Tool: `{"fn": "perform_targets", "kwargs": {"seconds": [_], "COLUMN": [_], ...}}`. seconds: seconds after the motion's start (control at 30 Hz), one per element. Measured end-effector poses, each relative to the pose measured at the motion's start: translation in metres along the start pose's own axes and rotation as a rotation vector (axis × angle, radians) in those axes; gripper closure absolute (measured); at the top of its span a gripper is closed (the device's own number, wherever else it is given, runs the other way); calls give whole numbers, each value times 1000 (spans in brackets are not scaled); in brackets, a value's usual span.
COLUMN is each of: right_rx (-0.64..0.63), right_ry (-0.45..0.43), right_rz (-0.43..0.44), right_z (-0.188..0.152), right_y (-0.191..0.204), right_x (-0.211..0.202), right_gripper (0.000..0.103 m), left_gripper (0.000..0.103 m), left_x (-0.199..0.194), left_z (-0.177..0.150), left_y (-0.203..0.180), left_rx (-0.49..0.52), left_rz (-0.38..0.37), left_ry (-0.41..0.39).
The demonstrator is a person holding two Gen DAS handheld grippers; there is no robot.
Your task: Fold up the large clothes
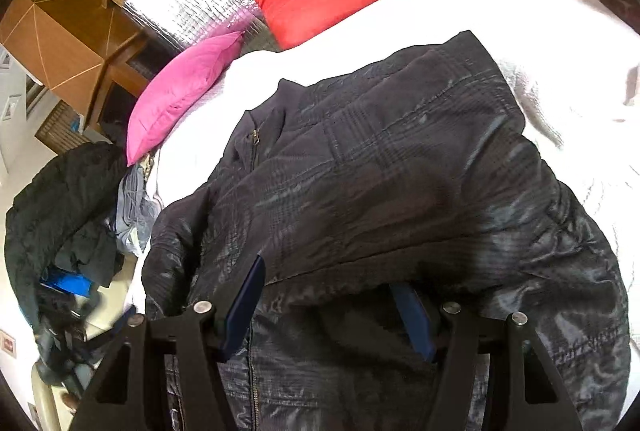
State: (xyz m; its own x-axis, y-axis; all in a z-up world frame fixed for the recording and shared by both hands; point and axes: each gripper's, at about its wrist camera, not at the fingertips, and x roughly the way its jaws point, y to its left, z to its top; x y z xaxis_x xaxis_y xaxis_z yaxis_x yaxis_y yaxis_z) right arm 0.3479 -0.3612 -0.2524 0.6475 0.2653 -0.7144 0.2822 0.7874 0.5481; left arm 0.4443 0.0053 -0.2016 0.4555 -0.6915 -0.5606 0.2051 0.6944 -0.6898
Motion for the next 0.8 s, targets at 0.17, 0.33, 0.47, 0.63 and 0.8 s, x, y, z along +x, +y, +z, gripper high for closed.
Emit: {"fn": "perform_targets", "kwargs": {"seconds": [0.17, 0.33, 0.47, 0.63, 0.8], "right_rx": [10, 11, -4, -2, 19], "right_ry": [-3, 4, 11, 8, -28], "right_rz": [-3, -3, -12, -10, -5], "right_z": [1, 2, 2, 4, 8], "right_y": [-1, 1, 5, 1, -8], "right_x": [3, 12, 19, 18, 4], "right_gripper": [35, 35, 35, 35, 35], "left_gripper": [18, 27, 65, 90, 92], "left_x": [1, 37, 49, 29, 19], "left_z": [36, 51, 58, 63, 66], "left_y": [82, 121, 133, 123, 30], "left_rx": [-284, -425, -432, -382, -86], "left_rz": [60, 62, 123, 191, 261], "left_ry": [-89, -129, -167, -234, -287]}}
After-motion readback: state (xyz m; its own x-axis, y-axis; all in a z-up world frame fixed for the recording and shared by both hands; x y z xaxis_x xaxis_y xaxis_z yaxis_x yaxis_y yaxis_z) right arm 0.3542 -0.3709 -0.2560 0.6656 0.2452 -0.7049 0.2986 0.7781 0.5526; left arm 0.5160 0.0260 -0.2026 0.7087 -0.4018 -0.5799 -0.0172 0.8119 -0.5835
